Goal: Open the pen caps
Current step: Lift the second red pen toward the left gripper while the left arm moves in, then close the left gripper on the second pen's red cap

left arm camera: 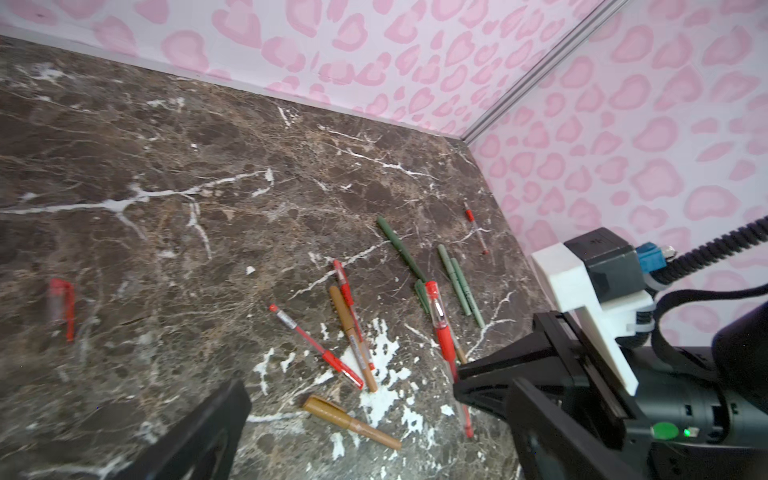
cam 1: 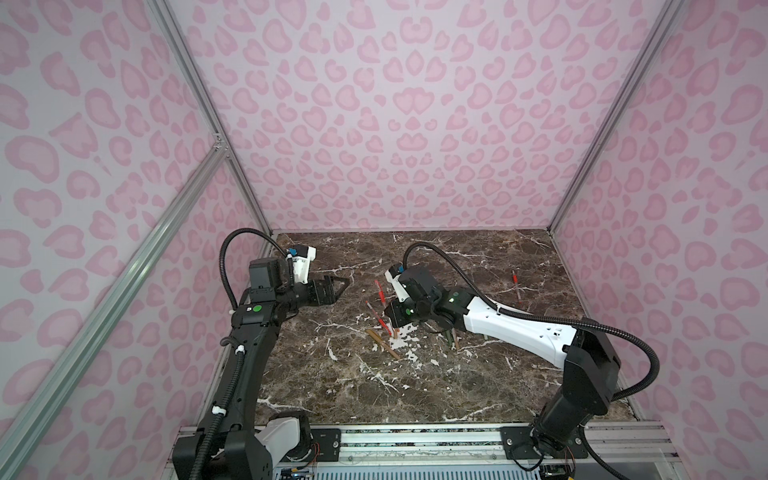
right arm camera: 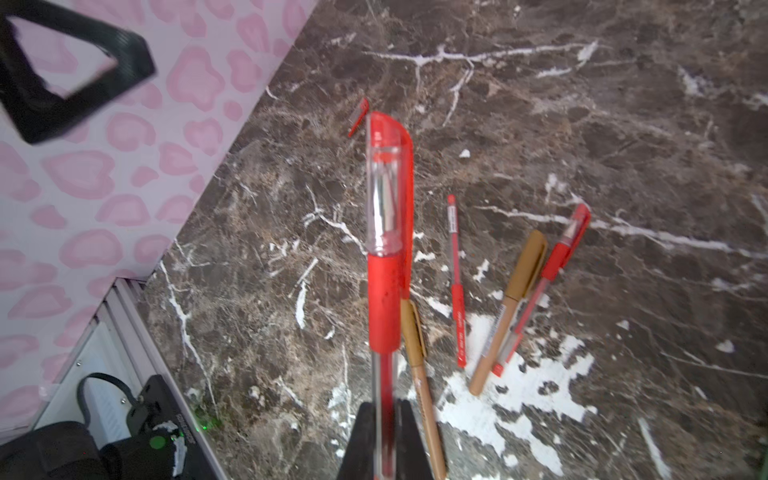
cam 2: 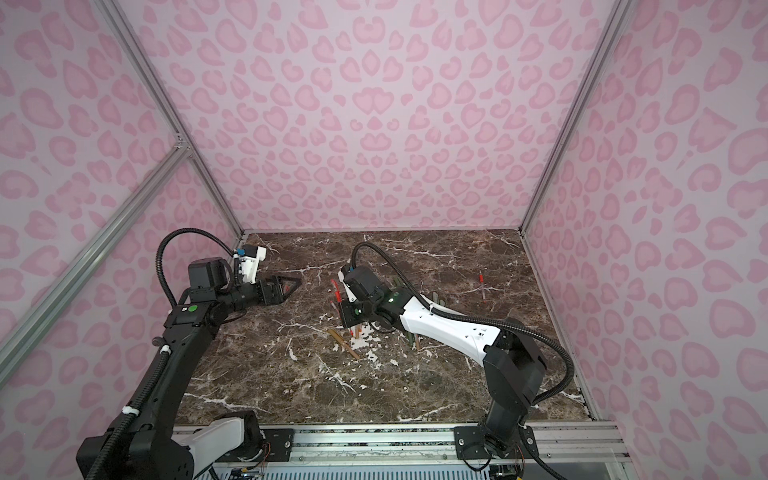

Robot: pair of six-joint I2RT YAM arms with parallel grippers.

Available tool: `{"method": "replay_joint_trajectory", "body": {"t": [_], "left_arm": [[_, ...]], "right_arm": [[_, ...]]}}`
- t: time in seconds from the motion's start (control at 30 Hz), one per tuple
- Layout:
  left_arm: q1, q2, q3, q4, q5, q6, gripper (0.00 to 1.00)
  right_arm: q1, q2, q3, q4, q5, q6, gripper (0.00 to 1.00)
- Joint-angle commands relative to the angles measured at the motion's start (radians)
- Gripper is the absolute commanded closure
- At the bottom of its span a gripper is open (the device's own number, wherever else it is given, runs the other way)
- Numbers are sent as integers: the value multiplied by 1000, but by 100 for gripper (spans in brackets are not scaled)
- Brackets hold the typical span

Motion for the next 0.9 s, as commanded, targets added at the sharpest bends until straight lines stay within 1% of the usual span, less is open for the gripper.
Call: {"method": "replay_joint_trajectory", "body": {"t": [0.0,0.07,0.17,0.27,0.37,0.53,0.67,0.8,0.83,0.87], "left_arm": [[-37,21,-7,65,63,-32,4],[-55,41,7,46,34,-32,8],[-70,65,20,46,24,-46,15],[-85,82,24,64,21,-59,26],[-92,103,50,37,16,-56,37],[-101,113,35,51,0,-60,47],[-100,115,38,40,-28,-57,49],[-102,116,29,48,-26,-66,62],[-103,115,33,40,-26,-66,69],[-104,110,32,38,-26,-65,72]], "right_arm": [[22,22,15,84,-20,27,98],[28,43,37,76,-36,34,98],[46,57,57,74,-36,31,99],[52,76,65,75,-36,33,99],[57,85,75,74,-50,44,99],[69,98,83,73,-45,34,100],[79,96,97,64,-45,25,100],[82,103,100,54,-36,26,100],[81,103,100,49,-38,28,100],[82,99,100,52,-41,27,100]]}}
